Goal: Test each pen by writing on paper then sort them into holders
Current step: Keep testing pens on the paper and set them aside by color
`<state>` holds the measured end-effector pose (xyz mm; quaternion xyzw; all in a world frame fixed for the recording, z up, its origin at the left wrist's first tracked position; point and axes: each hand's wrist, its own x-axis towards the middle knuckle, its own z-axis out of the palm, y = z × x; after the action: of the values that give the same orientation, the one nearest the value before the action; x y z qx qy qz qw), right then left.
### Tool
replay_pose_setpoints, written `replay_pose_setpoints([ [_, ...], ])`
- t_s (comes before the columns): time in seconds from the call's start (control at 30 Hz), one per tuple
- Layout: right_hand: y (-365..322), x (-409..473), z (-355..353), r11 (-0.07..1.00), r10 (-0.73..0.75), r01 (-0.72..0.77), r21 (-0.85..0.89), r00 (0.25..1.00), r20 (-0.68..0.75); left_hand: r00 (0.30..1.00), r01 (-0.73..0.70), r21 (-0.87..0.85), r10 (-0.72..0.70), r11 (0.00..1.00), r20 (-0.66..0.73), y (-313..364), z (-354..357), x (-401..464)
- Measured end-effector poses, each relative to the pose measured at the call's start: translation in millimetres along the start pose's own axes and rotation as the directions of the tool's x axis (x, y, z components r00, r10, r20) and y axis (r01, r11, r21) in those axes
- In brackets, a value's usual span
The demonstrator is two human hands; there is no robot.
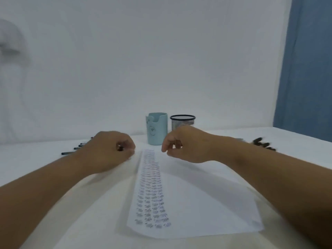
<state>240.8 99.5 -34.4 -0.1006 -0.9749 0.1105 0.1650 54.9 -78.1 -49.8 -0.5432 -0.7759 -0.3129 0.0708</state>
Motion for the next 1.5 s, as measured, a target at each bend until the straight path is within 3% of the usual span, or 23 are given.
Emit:
replay_pose_setpoints([
  [0.07,-10,16,7,0.998,-0.036,0.040,-0.049,0.996,0.078,0.999,0.051,0.067,-0.052,0.996,0.008,-18,-18,-1],
  [0.17,-17,31,12,0.997,-0.014,0.025,-0.069,0.988,0.155,0.977,0.122,0.185,-0.151,0.975,0.152,-36,-38,-3],
  [0.27,-15,37,29,0.998,-0.017,0.025,-0.053,0.990,0.140,0.951,0.156,0.239,-0.211,0.958,0.224,-47,-46,-6],
  [0.4,-7,26,47,0.995,-0.100,0.100,0.009,0.995,-0.002,0.970,0.146,0.217,-0.183,0.965,0.161,-56,-46,-3],
  [0.5,-6,20,46,0.991,-0.133,0.133,-0.017,0.991,-0.010,0.965,0.237,0.162,-0.252,0.958,0.076,-66,-54,-1],
  [0.6,-7,18,45,0.993,-0.120,0.120,-0.004,0.993,0.000,0.934,0.327,0.203,-0.348,0.923,0.080,-74,-53,-4],
  [0.7,-7,18,45,0.995,-0.098,0.098,0.012,0.995,0.005,0.941,0.318,0.207,-0.335,0.925,0.047,-76,-50,-4],
  [0.77,-7,18,45,0.996,-0.091,0.091,0.019,0.996,0.002,0.959,0.285,0.137,-0.281,0.949,-0.049,-72,-50,-2],
  [0.87,-7,17,45,0.997,-0.073,0.073,0.010,0.997,0.013,0.953,0.225,-0.234,-0.264,0.946,-0.152,-56,-49,0],
  [0.97,-7,16,44,0.998,-0.065,0.065,0.011,0.998,0.015,0.952,0.171,-0.497,-0.272,0.851,-0.138,-35,-45,1],
  [1.13,-7,16,44,0.999,-0.053,0.053,0.006,0.998,0.025,0.968,0.160,-0.703,-0.250,0.693,-0.026,-16,-38,5],
  [1.23,-7,15,44,0.999,-0.053,0.052,0.010,0.998,0.020,0.964,0.090,-0.792,-0.252,0.604,-0.083,-8,-31,5],
  [1.37,-8,14,43,0.999,-0.051,0.051,0.018,0.999,0.014,0.932,0.011,-0.984,-0.359,0.176,-0.053,1,-29,9],
  [1.5,-8,15,43,0.999,-0.045,0.044,0.024,0.999,0.017,0.885,-0.019,-0.998,-0.465,-0.053,0.008,8,-27,13],
])
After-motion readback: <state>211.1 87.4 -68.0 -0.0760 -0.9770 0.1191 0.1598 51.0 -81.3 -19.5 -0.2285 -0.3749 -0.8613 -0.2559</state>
